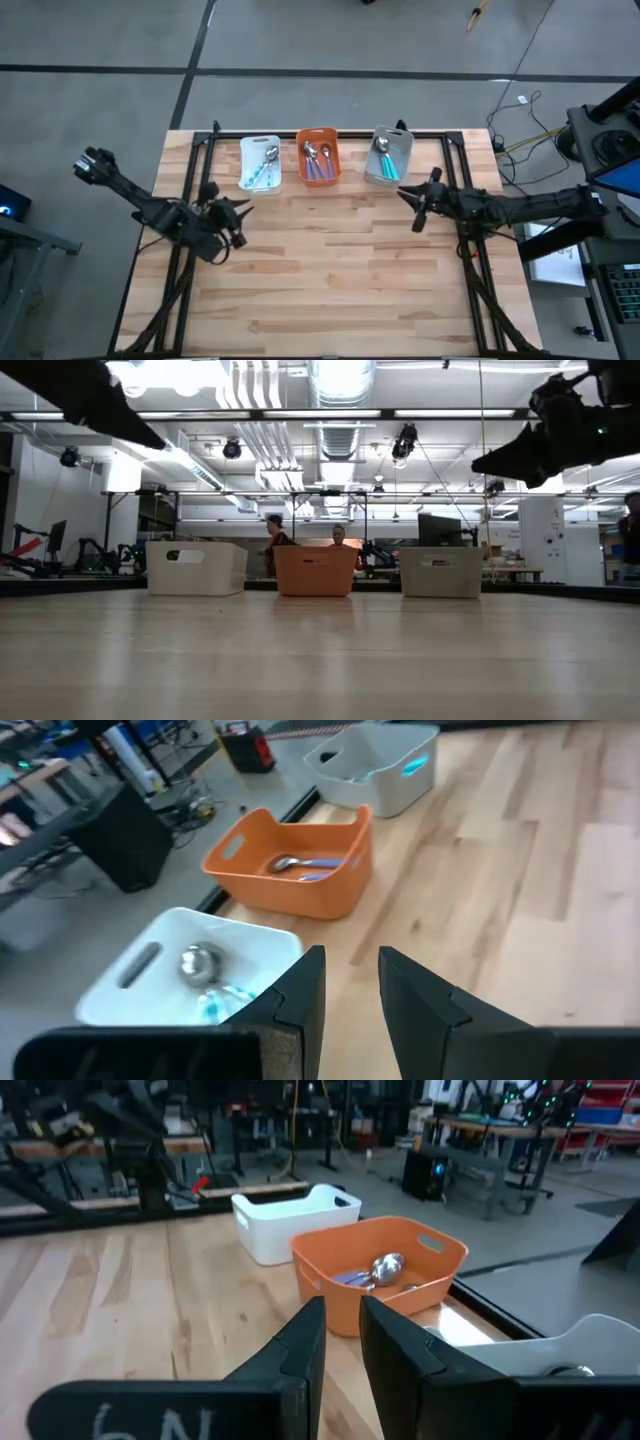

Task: Sort silverware by color (type)
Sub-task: Return to Home Position

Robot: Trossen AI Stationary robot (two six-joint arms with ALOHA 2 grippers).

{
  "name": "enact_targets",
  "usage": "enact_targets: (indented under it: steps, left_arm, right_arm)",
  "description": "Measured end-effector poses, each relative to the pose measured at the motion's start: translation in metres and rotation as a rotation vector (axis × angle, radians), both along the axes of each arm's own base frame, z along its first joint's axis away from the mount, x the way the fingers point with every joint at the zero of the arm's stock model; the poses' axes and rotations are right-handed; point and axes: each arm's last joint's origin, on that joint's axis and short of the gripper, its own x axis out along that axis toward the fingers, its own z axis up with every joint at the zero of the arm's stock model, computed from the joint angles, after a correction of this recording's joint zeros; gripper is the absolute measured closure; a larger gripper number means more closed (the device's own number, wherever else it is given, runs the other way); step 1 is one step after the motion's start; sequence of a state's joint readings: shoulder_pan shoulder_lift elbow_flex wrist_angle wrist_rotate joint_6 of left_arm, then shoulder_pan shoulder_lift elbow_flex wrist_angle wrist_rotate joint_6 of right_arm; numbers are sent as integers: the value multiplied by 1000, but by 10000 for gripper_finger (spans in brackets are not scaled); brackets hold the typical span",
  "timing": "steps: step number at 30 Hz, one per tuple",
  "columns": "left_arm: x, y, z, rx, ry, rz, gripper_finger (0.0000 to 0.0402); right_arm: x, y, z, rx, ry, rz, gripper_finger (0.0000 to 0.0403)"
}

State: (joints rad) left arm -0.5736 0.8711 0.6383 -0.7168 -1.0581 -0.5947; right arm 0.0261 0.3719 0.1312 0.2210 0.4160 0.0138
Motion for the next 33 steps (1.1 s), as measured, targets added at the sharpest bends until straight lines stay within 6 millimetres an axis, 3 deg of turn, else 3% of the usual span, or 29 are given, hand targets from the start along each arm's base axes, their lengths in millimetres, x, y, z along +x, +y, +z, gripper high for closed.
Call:
enact_targets:
  steps: [6,12,22,33]
  left_arm:
    - [-15,1,-18,-45,-71,-48,324]
    - [-34,10,-22,-87,-158,-61,324]
    - [-51,24,-22,-174,-298,-36,324]
    - [-51,25,-23,-154,-330,8,324]
  right_arm:
    - [-17,0,-1,-22,-131,0,346]
    - [-26,-1,-5,-43,-199,-5,346]
    - [-33,-2,-9,-43,-152,-59,346]
    - [-33,-2,-15,-40,-82,-60,346]
